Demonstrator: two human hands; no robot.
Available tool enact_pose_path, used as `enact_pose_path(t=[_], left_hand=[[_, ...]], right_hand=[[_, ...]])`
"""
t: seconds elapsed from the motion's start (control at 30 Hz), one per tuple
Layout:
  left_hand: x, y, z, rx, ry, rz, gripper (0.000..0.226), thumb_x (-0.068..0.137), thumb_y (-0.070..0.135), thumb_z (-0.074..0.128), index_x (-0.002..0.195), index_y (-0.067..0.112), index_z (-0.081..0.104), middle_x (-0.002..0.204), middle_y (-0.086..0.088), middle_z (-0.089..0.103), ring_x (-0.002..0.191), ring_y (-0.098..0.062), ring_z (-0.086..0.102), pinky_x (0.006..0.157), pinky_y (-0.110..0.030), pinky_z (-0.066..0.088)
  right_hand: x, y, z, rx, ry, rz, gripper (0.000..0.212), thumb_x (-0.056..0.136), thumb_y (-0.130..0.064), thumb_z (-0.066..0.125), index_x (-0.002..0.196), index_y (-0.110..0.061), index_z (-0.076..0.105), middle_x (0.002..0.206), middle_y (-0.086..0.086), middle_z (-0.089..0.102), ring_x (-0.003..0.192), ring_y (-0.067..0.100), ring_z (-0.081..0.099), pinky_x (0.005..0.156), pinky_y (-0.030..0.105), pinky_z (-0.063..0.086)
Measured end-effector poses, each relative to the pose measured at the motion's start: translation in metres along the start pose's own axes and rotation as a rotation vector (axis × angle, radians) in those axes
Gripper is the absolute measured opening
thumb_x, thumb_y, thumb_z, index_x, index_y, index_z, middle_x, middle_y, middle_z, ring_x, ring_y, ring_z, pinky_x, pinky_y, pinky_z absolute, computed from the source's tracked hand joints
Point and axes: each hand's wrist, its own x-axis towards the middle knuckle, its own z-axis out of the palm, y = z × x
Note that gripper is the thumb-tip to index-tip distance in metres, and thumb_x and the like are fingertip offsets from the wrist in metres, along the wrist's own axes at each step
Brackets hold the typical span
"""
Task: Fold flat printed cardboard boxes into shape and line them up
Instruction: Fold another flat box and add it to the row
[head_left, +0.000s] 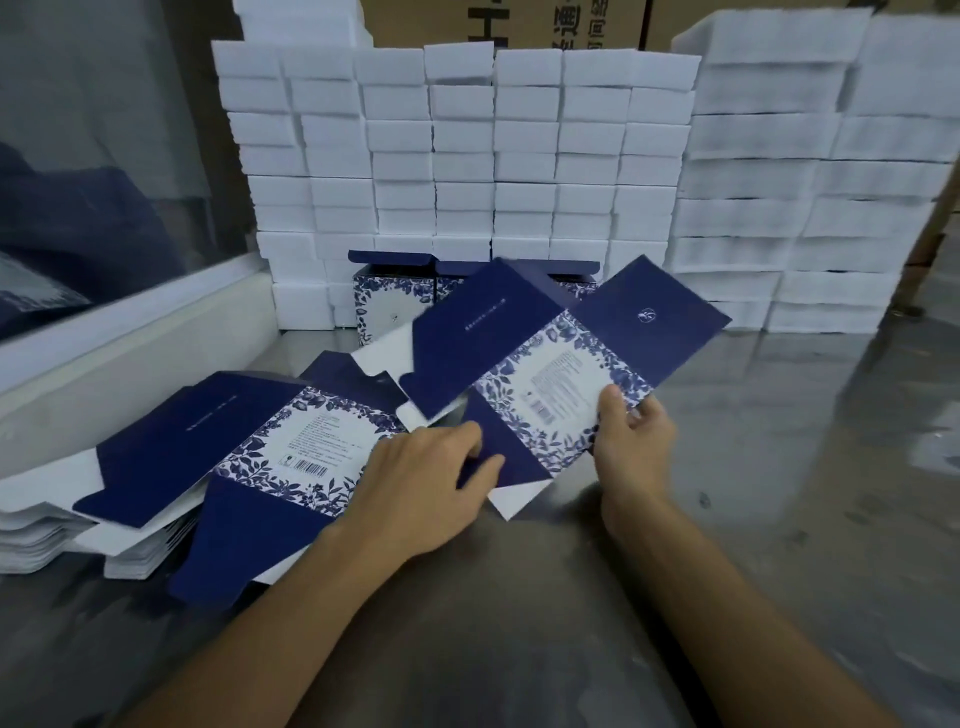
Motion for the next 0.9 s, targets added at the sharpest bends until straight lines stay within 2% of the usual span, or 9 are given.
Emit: enact_pose_path(t=[0.1, 0.2, 0.3, 0.43, 0.57, 0.63, 0.7, 0.8, 0.9], left_hand=[[0.003, -0.014, 0.004, -0.055, -0.047, -0.176, 0.036, 0.095, 0.056, 0.044, 0.085, 0.024, 0.056, 0.075, 0.008, 0.058, 0.073, -0.014, 0.058, 0.066, -0.035, 0.049], [0.004, -0.021, 0.008, -0.125, -0.023, -0.261, 0.033, 0.095, 0.056, 0.044, 0.092, 0.023, 0.05, 0.089, 0.005, 0.058, 0.081, -0.018, 0.057, 0.069, -0.036, 0.046], [0.004, -0.025, 0.01, -0.298, 0.028, -0.347, 0.029, 0.092, 0.052, 0.053, 0.098, 0.026, 0.044, 0.096, 0.006, 0.057, 0.086, -0.018, 0.057, 0.072, -0.036, 0.044], [0.007, -0.02, 0.008, -0.718, 0.194, -0.445, 0.023, 0.09, 0.035, 0.065, 0.102, 0.032, 0.046, 0.1, 0.014, 0.062, 0.09, 0.0, 0.062, 0.075, -0.025, 0.047], [0.009, -0.013, 0.004, -0.918, 0.372, -0.509, 0.031, 0.087, 0.017, 0.07, 0.093, 0.03, 0.043, 0.091, 0.001, 0.064, 0.077, -0.021, 0.068, 0.067, -0.039, 0.059], [0.011, -0.014, 0.0, -0.903, 0.473, -0.536, 0.039, 0.085, 0.012, 0.069, 0.094, 0.033, 0.038, 0.086, 0.006, 0.065, 0.069, -0.02, 0.069, 0.066, -0.044, 0.059], [0.012, -0.017, -0.005, -0.931, 0.533, -0.545, 0.045, 0.082, 0.012, 0.069, 0.104, 0.039, 0.039, 0.096, 0.01, 0.064, 0.075, -0.015, 0.07, 0.064, -0.04, 0.059], [0.014, -0.024, -0.009, -1.106, 0.548, -0.634, 0.046, 0.08, 0.015, 0.066, 0.109, 0.049, 0.055, 0.097, 0.009, 0.068, 0.078, -0.004, 0.07, 0.055, -0.021, 0.055], [0.015, -0.027, -0.007, -1.085, 0.493, -0.711, 0.036, 0.078, 0.015, 0.067, 0.109, 0.034, 0.068, 0.094, 0.004, 0.072, 0.075, -0.002, 0.069, 0.054, -0.022, 0.054]], right_hand=[[0.008, 0.0, -0.009, -0.052, 0.14, -0.007, 0.017, 0.105, -0.027, 0.049, 0.11, -0.015, 0.061, 0.091, -0.002, 0.07, 0.074, 0.01, 0.067, 0.06, 0.019, 0.05], [0.013, 0.0, -0.015, -0.118, 0.246, 0.038, 0.018, 0.104, -0.03, 0.049, 0.094, -0.018, 0.06, 0.076, -0.006, 0.06, 0.063, 0.008, 0.053, 0.051, 0.017, 0.04], [0.016, -0.003, -0.019, -0.095, 0.235, 0.105, 0.022, 0.103, -0.029, 0.05, 0.087, -0.018, 0.06, 0.076, -0.006, 0.061, 0.066, 0.011, 0.056, 0.06, 0.027, 0.046], [0.015, -0.007, -0.017, -0.07, 0.149, 0.184, 0.03, 0.102, -0.027, 0.053, 0.104, 0.001, 0.063, 0.084, 0.007, 0.062, 0.074, 0.022, 0.057, 0.075, 0.044, 0.057], [0.013, -0.01, -0.016, -0.068, 0.099, 0.235, 0.03, 0.102, -0.027, 0.054, 0.113, -0.001, 0.065, 0.105, 0.022, 0.07, 0.083, 0.022, 0.062, 0.089, 0.052, 0.056], [0.012, -0.012, -0.017, -0.072, 0.077, 0.248, 0.03, 0.103, -0.027, 0.054, 0.116, -0.003, 0.066, 0.106, 0.016, 0.071, 0.092, 0.025, 0.068, 0.091, 0.051, 0.057], [0.01, -0.014, -0.016, -0.071, 0.057, 0.248, 0.023, 0.103, -0.025, 0.053, 0.102, -0.007, 0.069, 0.094, 0.01, 0.071, 0.085, 0.026, 0.067, 0.086, 0.05, 0.058], [0.01, -0.014, -0.017, -0.077, 0.018, 0.263, 0.026, 0.101, -0.018, 0.051, 0.086, -0.007, 0.069, 0.062, 0.0, 0.062, 0.058, 0.016, 0.059, 0.061, 0.039, 0.057], [0.007, -0.02, -0.017, -0.026, -0.042, 0.329, 0.029, 0.099, -0.011, 0.047, 0.074, -0.014, 0.061, 0.043, -0.006, 0.055, 0.035, 0.009, 0.053, 0.038, 0.02, 0.043]])
